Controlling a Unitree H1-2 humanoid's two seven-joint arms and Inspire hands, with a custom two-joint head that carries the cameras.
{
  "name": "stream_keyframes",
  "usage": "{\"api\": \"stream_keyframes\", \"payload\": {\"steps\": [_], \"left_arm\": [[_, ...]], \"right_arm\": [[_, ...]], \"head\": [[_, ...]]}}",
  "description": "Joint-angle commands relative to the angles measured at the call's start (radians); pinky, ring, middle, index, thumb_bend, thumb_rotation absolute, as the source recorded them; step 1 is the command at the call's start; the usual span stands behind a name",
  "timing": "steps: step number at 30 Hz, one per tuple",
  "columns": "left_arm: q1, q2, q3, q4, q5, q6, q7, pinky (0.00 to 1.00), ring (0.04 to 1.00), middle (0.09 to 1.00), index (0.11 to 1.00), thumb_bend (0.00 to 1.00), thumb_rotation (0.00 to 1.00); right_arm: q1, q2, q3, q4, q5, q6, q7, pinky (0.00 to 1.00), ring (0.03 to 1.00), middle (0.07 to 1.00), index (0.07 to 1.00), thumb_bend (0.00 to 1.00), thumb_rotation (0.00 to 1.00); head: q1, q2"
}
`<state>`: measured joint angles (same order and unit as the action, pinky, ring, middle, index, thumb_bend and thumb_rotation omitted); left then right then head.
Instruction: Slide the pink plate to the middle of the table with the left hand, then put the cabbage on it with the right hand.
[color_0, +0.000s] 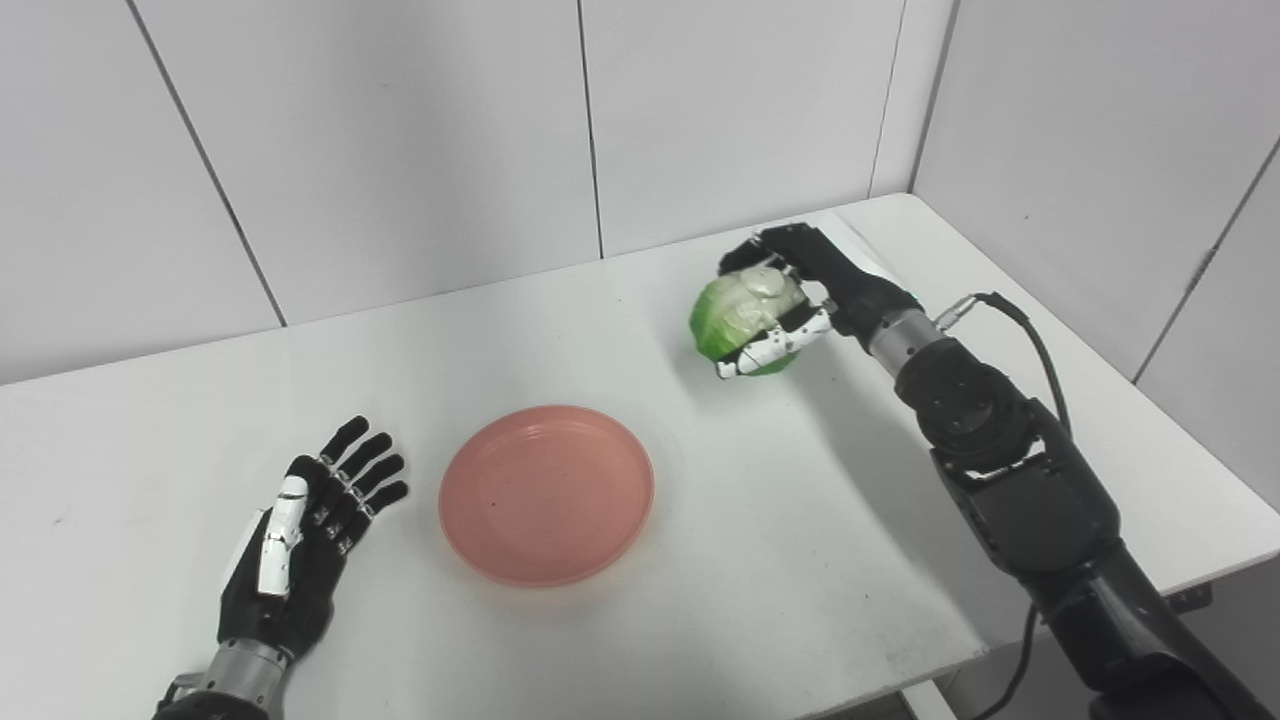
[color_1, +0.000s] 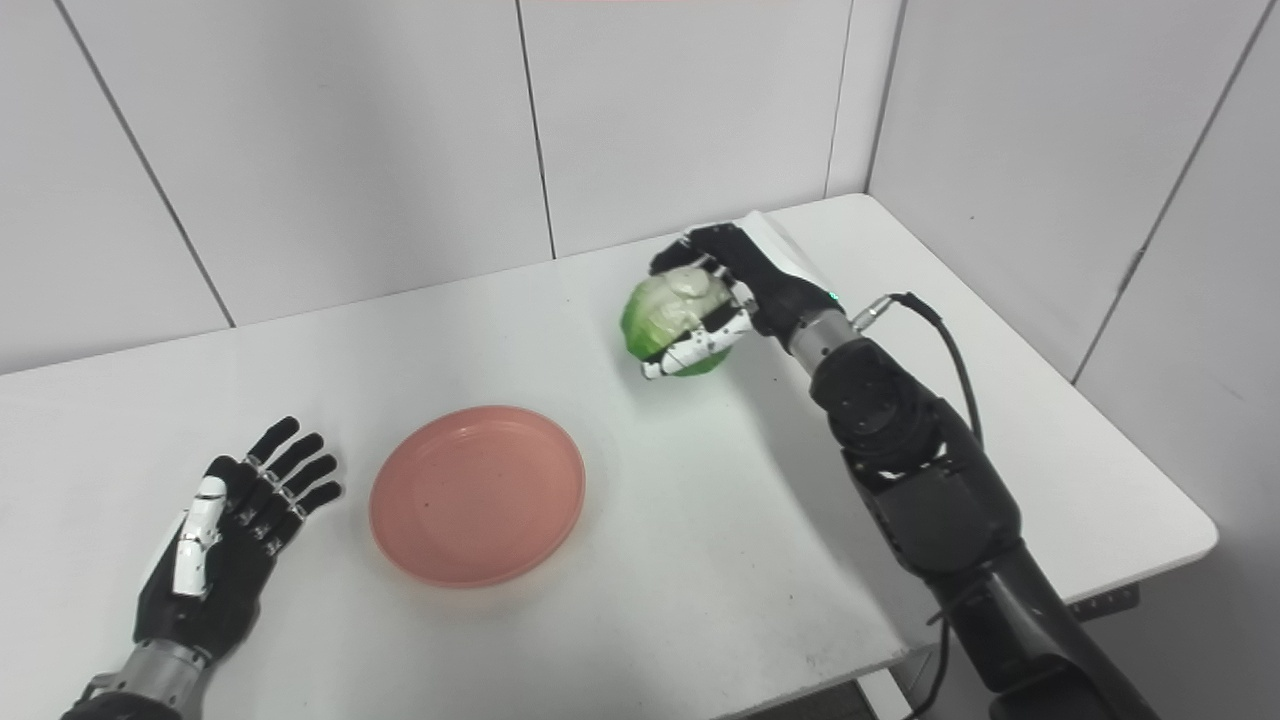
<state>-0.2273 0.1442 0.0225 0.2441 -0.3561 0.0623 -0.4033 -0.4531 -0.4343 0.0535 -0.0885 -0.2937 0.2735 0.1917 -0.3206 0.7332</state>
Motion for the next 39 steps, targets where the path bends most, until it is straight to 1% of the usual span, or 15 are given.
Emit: {"api": "stream_keyframes", "payload": {"steps": [1,2,4,5,6,7,8,10,13,14,18,22,24,31,39], "left_arm": [[0.062,-0.028,-0.028,0.011,0.026,0.078,0.03,0.83,0.861,0.875,0.87,0.48,0.95],[0.065,-0.032,-0.032,-0.001,0.032,0.086,0.039,0.83,0.864,0.877,0.874,0.47,0.95],[0.069,-0.045,-0.044,-0.027,0.045,0.104,0.062,0.84,0.87,0.882,0.88,0.47,0.96],[0.071,-0.051,-0.051,-0.043,0.052,0.116,0.075,0.85,0.874,0.886,0.885,0.46,0.97],[0.073,-0.06,-0.059,-0.059,0.061,0.129,0.091,0.86,0.882,0.893,0.892,0.46,0.98],[0.075,-0.067,-0.065,-0.076,0.067,0.142,0.105,0.87,0.89,0.899,0.898,0.46,0.99],[0.077,-0.078,-0.071,-0.096,0.074,0.161,0.123,0.88,0.892,0.9,0.899,0.46,0.99],[0.079,-0.095,-0.078,-0.122,0.085,0.186,0.15,0.89,0.898,0.906,0.904,0.44,1.0],[0.078,-0.116,-0.086,-0.142,0.102,0.209,0.178,0.89,0.899,0.905,0.903,0.41,1.0],[0.077,-0.123,-0.089,-0.149,0.107,0.216,0.186,0.9,0.901,0.907,0.905,0.4,1.0],[0.075,-0.142,-0.102,-0.163,0.126,0.23,0.206,0.9,0.902,0.907,0.904,0.39,1.0],[0.075,-0.151,-0.108,-0.171,0.134,0.237,0.213,0.9,0.902,0.905,0.907,0.39,1.0],[0.074,-0.152,-0.112,-0.173,0.137,0.239,0.213,0.89,0.902,0.906,0.908,0.39,1.0],[0.07,-0.155,-0.121,-0.179,0.154,0.249,0.223,0.89,0.897,0.904,0.906,0.4,1.0],[0.069,-0.163,-0.128,-0.169,0.165,0.235,0.226,0.89,0.896,0.901,0.903,0.4,1.0]], "right_arm": [[-0.064,0.024,0.006,-0.047,0.007,0.004,0.001,0.34,0.415,0.456,0.518,0.53,0.0],[-0.068,0.034,0.01,-0.052,0.008,0.009,0.003,0.34,0.411,0.47,0.529,0.52,0.0],[-0.077,0.055,0.021,-0.057,0.017,0.007,0.013,0.34,0.406,0.482,0.539,0.52,0.0],[-0.081,0.068,0.03,-0.06,0.018,0.006,0.018,0.34,0.402,0.483,0.541,0.51,0.0],[-0.085,0.079,0.039,-0.06,0.021,0.002,0.023,0.33,0.399,0.482,0.541,0.51,0.0],[-0.088,0.092,0.052,-0.059,0.022,-0.005,0.029,0.33,0.393,0.483,0.546,0.51,0.0],[-0.09,0.109,0.067,-0.058,0.021,-0.011,0.033,0.33,0.391,0.483,0.547,0.51,0.0],[-0.091,0.129,0.087,-0.056,0.022,-0.02,0.04,0.32,0.385,0.486,0.546,0.51,0.0],[-0.09,0.154,0.112,-0.05,0.016,-0.028,0.044,0.31,0.382,0.491,0.544,0.51,0.0],[-0.088,0.164,0.123,-0.043,0.014,-0.033,0.046,0.31,0.382,0.492,0.542,0.51,0.0],[-0.076,0.19,0.157,-0.013,0.0,-0.053,0.045,0.32,0.38,0.492,0.54,0.51,0.0],[-0.068,0.195,0.189,0.016,-0.05,-0.069,0.028,0.32,0.373,0.489,0.529,0.51,0.0],[-0.059,0.196,0.201,0.033,-0.055,-0.094,0.028,0.33,0.375,0.484,0.525,0.52,0.0],[-0.035,0.201,0.21,0.079,-0.023,-0.15,0.047,0.32,0.389,0.477,0.542,0.51,0.0],[-0.006,0.18,0.212,0.102,-0.04,-0.201,0.049,0.34,0.383,0.475,0.547,0.51,0.0]], "head": [[0.03,0.002],[0.03,0.002],[0.087,0.006],[0.093,0.006],[0.125,0.007],[0.125,0.007],[0.157,0.009],[0.189,0.011],[0.209,0.013],[0.232,0.015],[0.263,0.018],[0.278,0.02],[0.288,0.021],[0.319,0.022],[0.35,0.017]]}}
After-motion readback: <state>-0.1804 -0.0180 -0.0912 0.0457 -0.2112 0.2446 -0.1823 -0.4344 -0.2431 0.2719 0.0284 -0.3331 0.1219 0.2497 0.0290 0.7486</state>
